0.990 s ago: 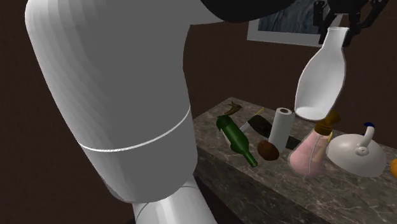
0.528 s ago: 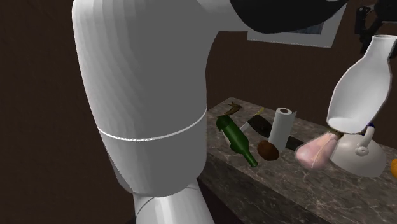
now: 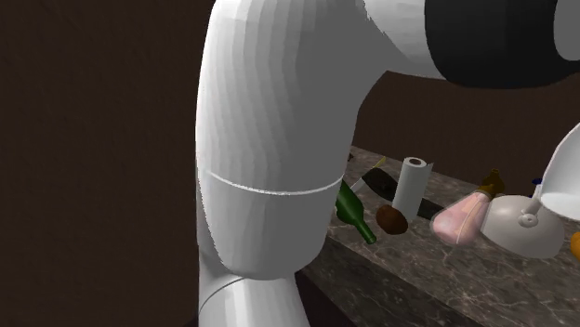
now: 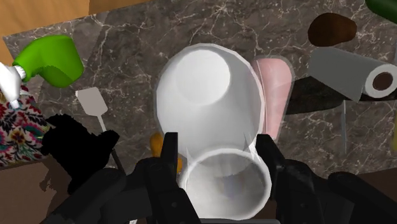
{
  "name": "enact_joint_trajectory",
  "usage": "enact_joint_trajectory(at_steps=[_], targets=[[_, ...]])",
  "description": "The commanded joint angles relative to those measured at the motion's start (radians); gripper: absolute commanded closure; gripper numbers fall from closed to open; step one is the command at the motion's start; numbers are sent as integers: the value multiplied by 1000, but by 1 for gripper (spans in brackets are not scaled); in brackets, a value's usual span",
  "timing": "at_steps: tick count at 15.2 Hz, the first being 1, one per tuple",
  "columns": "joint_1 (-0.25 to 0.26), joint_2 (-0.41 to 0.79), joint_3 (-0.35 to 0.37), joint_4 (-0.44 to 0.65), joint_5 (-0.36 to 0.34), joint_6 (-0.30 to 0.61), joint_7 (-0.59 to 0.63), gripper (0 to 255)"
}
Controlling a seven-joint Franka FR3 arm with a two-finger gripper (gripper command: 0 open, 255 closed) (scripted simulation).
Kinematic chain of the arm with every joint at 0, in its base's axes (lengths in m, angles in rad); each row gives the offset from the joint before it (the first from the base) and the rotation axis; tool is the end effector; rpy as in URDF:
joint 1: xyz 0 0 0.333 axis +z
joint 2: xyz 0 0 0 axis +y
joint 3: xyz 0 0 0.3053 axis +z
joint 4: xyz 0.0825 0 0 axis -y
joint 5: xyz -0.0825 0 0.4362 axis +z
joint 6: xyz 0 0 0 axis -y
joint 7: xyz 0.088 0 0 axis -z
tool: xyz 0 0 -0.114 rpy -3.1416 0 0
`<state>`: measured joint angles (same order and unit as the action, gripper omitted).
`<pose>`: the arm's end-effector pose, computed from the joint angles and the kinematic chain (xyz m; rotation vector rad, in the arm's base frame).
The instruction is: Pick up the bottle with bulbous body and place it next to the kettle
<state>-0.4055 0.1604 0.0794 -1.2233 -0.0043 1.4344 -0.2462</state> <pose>0.6016 -0.2093 0.6743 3.1315 -0.1284 0.0807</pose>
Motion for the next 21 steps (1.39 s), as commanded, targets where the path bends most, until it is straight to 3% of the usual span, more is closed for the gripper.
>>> enact_joint_trajectory(at_steps=[1, 4, 11, 21], targets=[[-22, 54, -15, 70, 0, -15, -38, 255], [-59, 182, -37, 243, 3, -62, -98, 255], [-63, 107, -36, 31, 6, 76, -100, 255], [-66, 55, -37, -181, 8, 236, -103, 255]])
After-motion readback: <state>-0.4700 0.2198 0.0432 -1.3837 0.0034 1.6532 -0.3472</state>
